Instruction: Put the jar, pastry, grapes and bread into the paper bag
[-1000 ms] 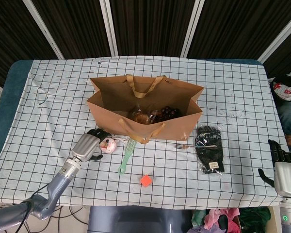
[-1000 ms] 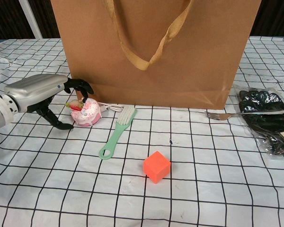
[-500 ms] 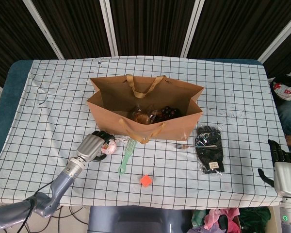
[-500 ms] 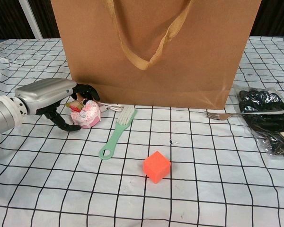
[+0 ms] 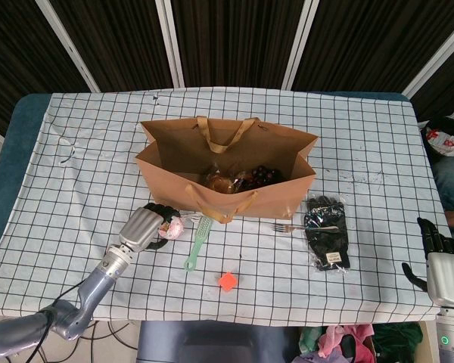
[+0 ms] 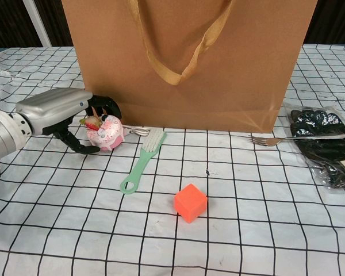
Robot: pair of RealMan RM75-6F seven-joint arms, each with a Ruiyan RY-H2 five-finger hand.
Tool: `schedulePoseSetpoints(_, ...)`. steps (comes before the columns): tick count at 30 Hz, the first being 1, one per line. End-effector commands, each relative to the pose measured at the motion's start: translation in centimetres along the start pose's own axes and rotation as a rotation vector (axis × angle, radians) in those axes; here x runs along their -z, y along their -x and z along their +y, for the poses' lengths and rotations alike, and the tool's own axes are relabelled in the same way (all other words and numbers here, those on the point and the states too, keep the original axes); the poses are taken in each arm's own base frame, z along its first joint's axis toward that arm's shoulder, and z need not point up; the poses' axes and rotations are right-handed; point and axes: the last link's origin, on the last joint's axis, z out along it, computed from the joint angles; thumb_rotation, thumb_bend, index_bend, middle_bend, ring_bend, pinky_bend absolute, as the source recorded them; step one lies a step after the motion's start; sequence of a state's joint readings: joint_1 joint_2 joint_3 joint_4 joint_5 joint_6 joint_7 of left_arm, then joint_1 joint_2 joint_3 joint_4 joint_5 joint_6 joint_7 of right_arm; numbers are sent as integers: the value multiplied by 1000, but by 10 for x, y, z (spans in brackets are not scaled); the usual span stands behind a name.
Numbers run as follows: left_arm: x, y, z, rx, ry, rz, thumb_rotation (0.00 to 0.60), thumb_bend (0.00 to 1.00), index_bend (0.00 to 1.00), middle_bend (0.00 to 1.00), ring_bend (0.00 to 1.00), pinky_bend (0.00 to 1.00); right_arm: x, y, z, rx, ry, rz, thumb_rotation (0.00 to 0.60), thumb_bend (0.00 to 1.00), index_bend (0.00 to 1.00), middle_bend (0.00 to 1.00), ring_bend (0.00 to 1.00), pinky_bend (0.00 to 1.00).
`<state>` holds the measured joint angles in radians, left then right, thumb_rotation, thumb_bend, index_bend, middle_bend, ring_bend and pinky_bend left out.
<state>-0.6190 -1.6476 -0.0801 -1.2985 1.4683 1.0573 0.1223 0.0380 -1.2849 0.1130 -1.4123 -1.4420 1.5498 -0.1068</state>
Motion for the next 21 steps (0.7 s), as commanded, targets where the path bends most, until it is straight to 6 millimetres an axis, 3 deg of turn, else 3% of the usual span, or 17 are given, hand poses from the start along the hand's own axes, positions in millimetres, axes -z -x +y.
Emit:
schedulePoseSetpoints(1,14,-13,6,19,38,49,600,313,321,391,284,316,0,-1,0,-2,3,3,600,195,31,101,234,236)
schedulePoseSetpoints(6,36,-36,23,29,128,115,600,312,322,391,284,316,0,0,0,1,0,-1,600,196,31,101,235,235)
schedulePoseSetpoints(11,58,-72,48,5,251,227,600,312,329,394,284,316,0,0,-1,0,-1,3,600,196,31,101,235,236)
schedulePoseSetpoints(21,54,-145,79,33,343,441,600,311,341,400,284,316,0,-1,0,3,6,8,600,196,31,101,235,236)
